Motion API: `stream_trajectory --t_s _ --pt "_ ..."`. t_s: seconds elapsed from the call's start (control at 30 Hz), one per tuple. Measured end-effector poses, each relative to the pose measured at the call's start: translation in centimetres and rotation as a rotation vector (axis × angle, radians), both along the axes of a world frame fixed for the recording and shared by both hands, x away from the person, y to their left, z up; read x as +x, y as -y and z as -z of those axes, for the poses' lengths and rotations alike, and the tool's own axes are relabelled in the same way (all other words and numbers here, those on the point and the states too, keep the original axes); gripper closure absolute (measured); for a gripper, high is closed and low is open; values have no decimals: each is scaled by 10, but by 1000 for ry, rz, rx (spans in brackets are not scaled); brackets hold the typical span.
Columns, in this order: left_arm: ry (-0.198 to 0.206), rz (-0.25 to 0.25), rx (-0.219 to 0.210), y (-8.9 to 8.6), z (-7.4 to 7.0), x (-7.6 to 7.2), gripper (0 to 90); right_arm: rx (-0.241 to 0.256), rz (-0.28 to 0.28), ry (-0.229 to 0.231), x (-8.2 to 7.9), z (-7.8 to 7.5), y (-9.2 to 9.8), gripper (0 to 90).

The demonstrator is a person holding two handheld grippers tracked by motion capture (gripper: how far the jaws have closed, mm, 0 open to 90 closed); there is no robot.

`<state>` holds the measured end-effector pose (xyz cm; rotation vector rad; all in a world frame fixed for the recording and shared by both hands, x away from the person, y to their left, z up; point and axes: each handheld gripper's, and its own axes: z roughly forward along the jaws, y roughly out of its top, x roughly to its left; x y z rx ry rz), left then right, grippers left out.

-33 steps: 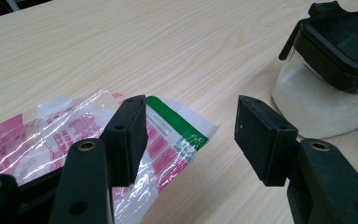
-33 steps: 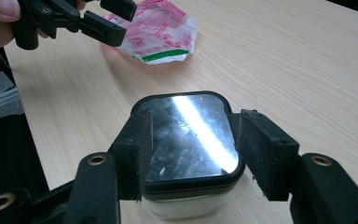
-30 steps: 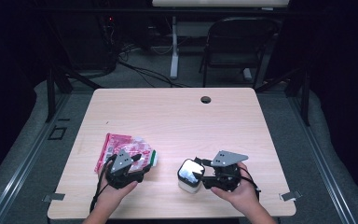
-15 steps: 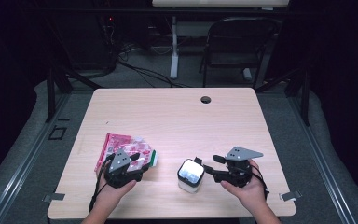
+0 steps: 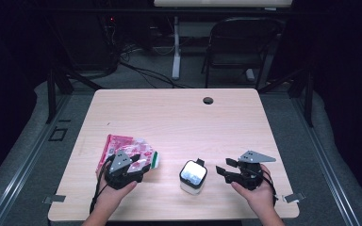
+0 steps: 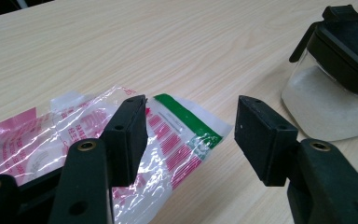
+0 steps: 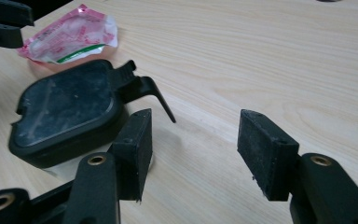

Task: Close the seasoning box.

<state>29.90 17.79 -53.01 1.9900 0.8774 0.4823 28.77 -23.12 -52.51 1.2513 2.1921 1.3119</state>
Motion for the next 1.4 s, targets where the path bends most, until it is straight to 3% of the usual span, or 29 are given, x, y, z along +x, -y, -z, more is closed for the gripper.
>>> stream_trajectory --t_s 0.5,0.67,1.4 --pt "-8 -5 -3 -1 3 1 440 6 83 -29 2 18 19 453" --pt "-9 -5 -2 -2 3 2 440 -24 107 -48 3 27 25 453" --pt "-28 -27 -5 -5 6 5 440 21 205 -90 10 43 46 453"
